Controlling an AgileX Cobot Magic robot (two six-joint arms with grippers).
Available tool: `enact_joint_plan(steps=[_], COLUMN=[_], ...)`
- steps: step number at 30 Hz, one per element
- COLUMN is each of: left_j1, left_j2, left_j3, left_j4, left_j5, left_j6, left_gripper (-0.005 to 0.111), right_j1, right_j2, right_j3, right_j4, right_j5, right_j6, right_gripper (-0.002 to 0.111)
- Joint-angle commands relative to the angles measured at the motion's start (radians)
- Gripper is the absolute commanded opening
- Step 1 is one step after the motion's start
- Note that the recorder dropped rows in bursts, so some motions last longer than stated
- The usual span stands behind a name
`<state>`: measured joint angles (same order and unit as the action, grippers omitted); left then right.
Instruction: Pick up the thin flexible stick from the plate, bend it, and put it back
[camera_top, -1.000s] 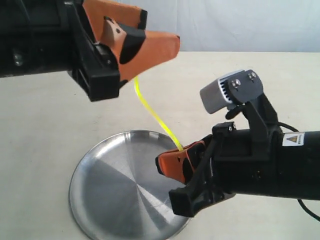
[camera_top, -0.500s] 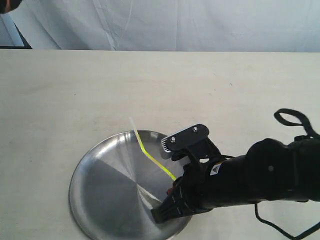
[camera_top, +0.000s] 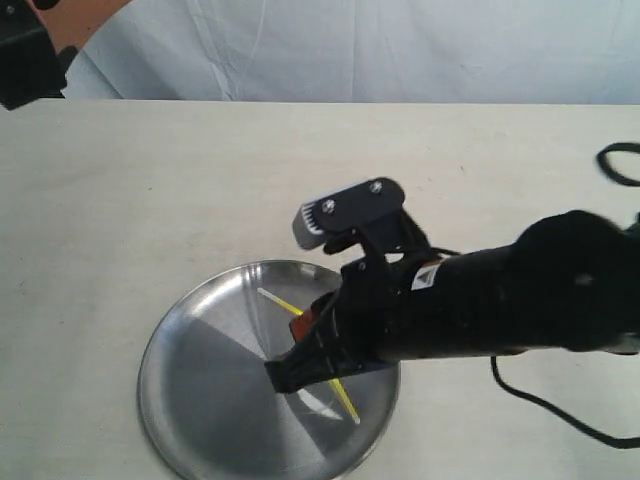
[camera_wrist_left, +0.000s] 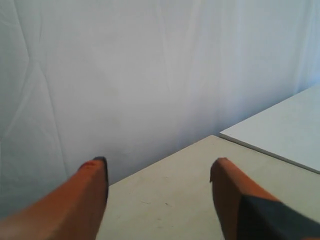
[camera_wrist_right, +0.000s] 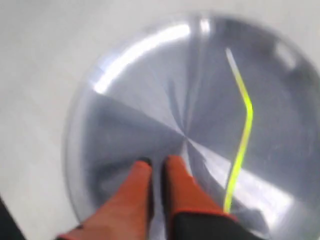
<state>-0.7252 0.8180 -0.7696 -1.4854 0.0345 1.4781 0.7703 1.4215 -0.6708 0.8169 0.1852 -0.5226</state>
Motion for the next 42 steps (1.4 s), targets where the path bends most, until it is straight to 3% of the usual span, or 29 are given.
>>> enact_joint_plan(steps=[1, 7, 14, 26, 29, 33, 37, 42], left_j1=[-0.005, -0.005, -0.005, -0.005, -0.005, -0.005, -0.005, -0.005], left_j2=[-0.003, -0.003, -0.003, -0.003, -0.003, -0.003, -0.004, -0.004], left_j3=[0.017, 0.018, 0.018, 0.018, 0.018, 0.018, 0.018, 0.018], left_j4=[0.003, 0.003, 0.003, 0.003, 0.003, 0.003, 0.006, 0.055], left_j5=[-0.012, -0.012, -0.012, -0.012, -0.012, -0.012, -0.012, -0.010], left_j6=[-0.005, -0.005, -0.005, -0.005, -0.005, -0.005, -0.005, -0.005], left_gripper=[0.058, 0.058, 0.058, 0.058, 0.058, 0.058, 0.058, 0.058], right_j1=[-0.003, -0.003, -0.003, -0.003, -0.003, -0.012, -0.142, -0.417], right_j2=[-0.193, -0.390, -0.525, -0.580, -0.580, -0.628, -0.737, -0.937], right_j3=[0.001, 0.001, 0.001, 0.001, 0.015, 0.107, 0.257, 0.416], right_j4=[-0.053, -0.162, -0.125, -0.167, -0.274, -0.350, -0.317, -0.255], right_j5=[0.006, 0.008, 0.119, 0.182, 0.095, -0.166, -0.273, -0.195], right_j6=[-0.001, 0.002, 0.005, -0.003, 0.001, 0.001, 0.002, 0.002], right_gripper=[0.000, 0.000, 0.000, 0.000, 0.000, 0.000, 0.000, 0.000])
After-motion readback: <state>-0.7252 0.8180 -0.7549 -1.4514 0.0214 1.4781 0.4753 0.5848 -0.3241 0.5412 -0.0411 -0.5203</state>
